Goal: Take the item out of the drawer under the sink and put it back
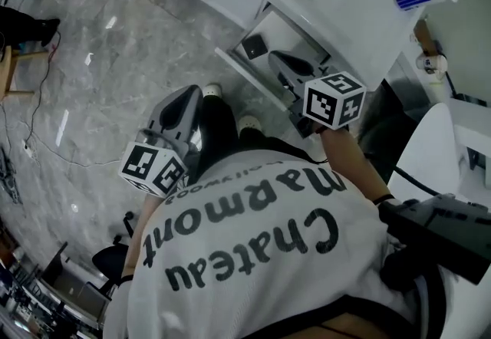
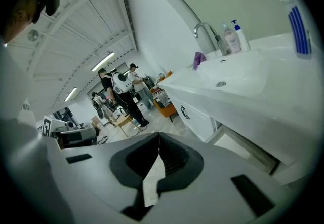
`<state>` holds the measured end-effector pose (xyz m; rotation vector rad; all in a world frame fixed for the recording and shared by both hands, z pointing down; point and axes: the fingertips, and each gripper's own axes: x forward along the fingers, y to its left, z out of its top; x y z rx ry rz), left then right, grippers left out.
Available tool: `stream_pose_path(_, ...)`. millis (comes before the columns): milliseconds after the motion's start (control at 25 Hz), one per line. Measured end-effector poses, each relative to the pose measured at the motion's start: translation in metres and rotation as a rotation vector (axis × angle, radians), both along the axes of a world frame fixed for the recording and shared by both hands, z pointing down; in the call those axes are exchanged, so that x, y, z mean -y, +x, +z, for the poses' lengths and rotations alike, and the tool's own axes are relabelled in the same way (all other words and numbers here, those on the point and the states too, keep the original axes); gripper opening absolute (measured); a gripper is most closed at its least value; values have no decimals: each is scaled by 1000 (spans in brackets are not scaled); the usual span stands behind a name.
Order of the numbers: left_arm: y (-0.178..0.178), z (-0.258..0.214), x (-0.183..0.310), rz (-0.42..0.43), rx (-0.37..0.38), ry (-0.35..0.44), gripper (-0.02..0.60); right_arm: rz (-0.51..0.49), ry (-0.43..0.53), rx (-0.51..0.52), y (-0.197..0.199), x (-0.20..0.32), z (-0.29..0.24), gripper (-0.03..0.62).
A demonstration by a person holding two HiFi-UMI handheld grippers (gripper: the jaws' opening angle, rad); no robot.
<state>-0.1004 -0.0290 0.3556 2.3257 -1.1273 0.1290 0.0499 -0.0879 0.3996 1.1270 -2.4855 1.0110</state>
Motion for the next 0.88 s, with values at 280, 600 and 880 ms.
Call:
stream_pose_path(280,-2,42,24,107,9,-88,9,22,-54,-44,-10,21,53,12)
stream_pose_path(600,-34,74,50,121,27,-163,9,96,-96,-82,-18,48,98,12)
stream_pose_path(880,-47,89,57,138,50,-182,9,115,-56,-156,-16,64,118,14)
